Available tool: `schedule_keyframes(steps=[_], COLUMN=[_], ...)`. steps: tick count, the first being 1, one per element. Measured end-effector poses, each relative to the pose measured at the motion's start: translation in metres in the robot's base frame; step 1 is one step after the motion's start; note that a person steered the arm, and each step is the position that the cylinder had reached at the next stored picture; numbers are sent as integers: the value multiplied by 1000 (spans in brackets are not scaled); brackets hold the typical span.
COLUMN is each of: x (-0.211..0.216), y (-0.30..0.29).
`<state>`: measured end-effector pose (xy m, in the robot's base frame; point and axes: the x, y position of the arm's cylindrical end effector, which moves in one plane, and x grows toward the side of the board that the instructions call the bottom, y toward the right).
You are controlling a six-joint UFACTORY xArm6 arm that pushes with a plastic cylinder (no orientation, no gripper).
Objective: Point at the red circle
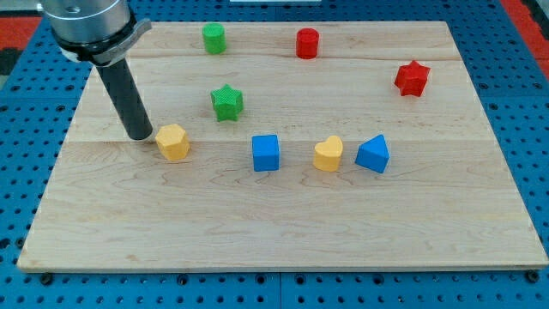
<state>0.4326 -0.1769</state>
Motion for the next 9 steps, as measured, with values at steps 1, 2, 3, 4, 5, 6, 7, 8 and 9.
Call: schedule_keyframes(steps=[1,2,3,4,5,6,7,8,9], x=[1,7,19,36,2,-32,-35,-41,-54], y=[22,35,35,34,16,0,9,33,47])
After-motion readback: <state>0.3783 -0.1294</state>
